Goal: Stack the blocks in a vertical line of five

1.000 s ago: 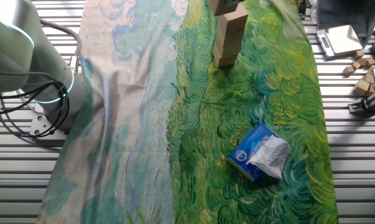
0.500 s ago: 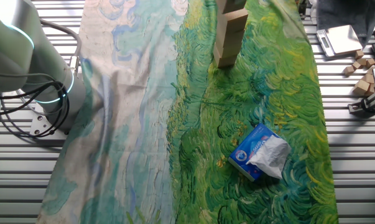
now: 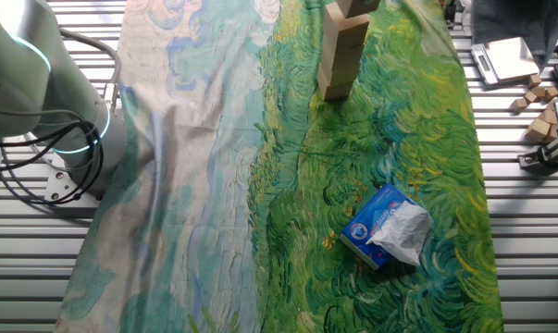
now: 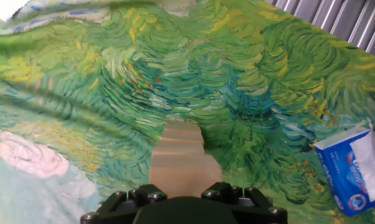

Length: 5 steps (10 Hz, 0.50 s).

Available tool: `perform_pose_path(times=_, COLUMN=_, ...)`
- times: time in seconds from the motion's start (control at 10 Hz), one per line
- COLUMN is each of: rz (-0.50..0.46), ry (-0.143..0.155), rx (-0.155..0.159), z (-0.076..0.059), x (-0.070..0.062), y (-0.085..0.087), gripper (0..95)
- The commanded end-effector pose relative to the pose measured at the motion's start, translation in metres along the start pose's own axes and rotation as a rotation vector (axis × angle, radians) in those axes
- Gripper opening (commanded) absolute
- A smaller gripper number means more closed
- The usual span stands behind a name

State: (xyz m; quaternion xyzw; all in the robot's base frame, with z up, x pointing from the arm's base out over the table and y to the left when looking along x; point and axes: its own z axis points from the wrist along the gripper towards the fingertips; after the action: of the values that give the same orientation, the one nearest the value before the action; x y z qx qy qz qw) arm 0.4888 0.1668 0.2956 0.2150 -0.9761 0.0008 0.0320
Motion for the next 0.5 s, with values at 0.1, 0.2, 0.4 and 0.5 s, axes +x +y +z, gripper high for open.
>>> perform_pose_path(times=0.1, rz=-0.002, ry=0.001, rx=-0.001, z=0.0014, x=0.0002, y=-0.0009, gripper=0.0)
perform_pose_path(times=0.2, rz=-0.002, ry=0.001, rx=-0.002, z=0.0035, x=-0.0007, y=-0.0008, gripper=0.0)
perform_pose_path(times=0.4, rz=0.001, ry=0.0, rx=-0.004, z=0.0068, x=-0.0014, y=0.0025, gripper=0.0)
perform_pose_path(times=0.5, rz=0.001, ry=-0.001, rx=-0.004, z=0.0081, x=-0.0006, y=0.0033, gripper=0.0)
